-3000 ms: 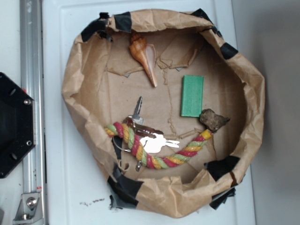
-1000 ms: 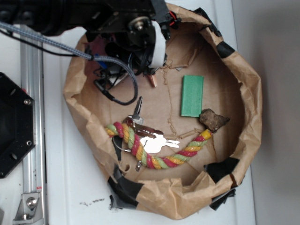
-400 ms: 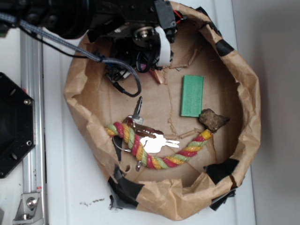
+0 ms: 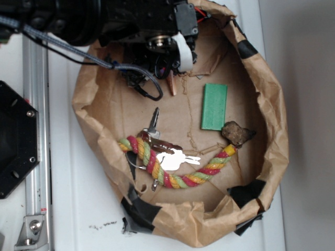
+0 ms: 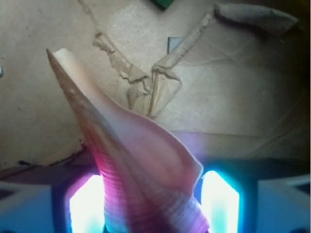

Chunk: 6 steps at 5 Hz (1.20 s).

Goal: Grab the shell.

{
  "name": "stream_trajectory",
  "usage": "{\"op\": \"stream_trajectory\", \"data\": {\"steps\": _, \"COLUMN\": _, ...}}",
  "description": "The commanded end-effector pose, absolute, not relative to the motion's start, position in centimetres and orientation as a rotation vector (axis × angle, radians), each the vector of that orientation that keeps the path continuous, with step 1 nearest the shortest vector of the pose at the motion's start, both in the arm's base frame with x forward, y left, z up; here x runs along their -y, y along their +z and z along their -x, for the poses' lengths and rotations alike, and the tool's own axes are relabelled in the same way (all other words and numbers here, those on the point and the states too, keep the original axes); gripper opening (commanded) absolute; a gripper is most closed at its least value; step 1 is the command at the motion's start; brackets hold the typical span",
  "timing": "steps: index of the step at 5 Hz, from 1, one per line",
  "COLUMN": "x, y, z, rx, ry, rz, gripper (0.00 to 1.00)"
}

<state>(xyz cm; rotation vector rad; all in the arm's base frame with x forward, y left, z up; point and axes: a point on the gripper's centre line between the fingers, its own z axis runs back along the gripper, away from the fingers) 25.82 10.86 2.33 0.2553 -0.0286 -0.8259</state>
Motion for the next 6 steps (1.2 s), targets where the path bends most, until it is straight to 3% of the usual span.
{"op": "stream_trajectory", "data": {"steps": 1, "x": -9.5, "y": 7.2, "z": -26.5, "rx": 0.137, "ry": -0.716, "rz": -0.264, "gripper": 0.0}}
{"op": "stream_trajectory", "data": {"steps": 2, "x": -7.3, "y": 12.3, "z": -26.8, "rx": 0.244, "ry": -0.585, "rz": -0.231, "gripper": 0.0}}
{"op": "stream_trajectory", "data": {"steps": 3, "x": -4.7, "y": 17.1, "z": -27.4, "rx": 0.343, "ry": -0.313, "rz": -0.136, "gripper": 0.0}}
{"op": "stream_trajectory", "data": {"steps": 4, "x": -3.5, "y": 16.8, "z": -28.7, "rx": 0.27, "ry": -0.071, "rz": -0.076, "gripper": 0.0}}
{"op": "stream_trajectory", "data": {"steps": 6, "x": -2.2, "y": 16.5, "z": -28.8, "rx": 0.242, "ry": 0.078, "rz": -0.015, "gripper": 0.0}}
